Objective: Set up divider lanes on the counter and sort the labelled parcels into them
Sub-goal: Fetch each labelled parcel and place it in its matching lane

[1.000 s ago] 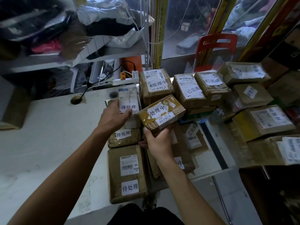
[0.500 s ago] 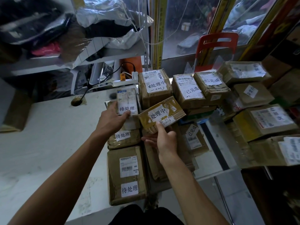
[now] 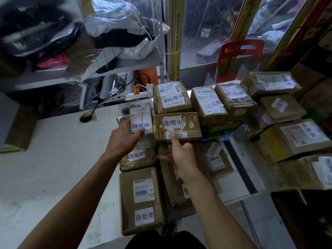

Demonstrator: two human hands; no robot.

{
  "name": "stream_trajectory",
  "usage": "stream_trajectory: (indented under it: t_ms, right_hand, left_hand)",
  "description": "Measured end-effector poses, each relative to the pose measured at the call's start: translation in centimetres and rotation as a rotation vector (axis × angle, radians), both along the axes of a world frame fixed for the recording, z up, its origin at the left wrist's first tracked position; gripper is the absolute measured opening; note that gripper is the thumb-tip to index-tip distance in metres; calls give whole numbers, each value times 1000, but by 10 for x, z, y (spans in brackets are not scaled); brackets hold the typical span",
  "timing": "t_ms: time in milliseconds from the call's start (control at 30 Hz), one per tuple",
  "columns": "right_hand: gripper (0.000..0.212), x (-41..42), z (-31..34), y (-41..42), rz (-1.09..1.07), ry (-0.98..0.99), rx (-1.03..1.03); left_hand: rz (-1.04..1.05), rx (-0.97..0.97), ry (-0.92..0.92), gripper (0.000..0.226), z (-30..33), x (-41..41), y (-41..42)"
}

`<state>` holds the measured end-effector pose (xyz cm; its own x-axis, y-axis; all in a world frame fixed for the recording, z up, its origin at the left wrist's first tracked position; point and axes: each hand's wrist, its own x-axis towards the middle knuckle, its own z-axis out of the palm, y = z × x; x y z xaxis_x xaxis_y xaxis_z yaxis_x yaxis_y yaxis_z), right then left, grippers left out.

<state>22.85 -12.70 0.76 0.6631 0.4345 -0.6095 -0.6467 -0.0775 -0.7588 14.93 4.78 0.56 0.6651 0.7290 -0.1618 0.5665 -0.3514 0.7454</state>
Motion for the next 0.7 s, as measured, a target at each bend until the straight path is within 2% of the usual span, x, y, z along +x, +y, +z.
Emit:
stream_trajectory:
  t_ms: [133, 233, 400, 567, 700]
  right_hand:
    - [50, 2, 9, -11, 193, -71, -128]
    - [55, -2, 15, -15, 302, -66, -143]
    - [40, -39, 29, -3, 730, -194, -81]
    - [24, -114, 39, 57, 805, -436, -140]
    - [15, -191, 32, 113, 841, -703, -214]
  left_hand:
    - [12, -12, -10, 50, -1, -1, 0]
    - [-2, -26, -21, 45, -1, -6, -3]
    - [50, -37, -87, 43, 3, -40, -9]
    - [156, 58, -46, 33, 11, -128, 12]
    - [301, 157, -12, 29, 20, -249, 43]
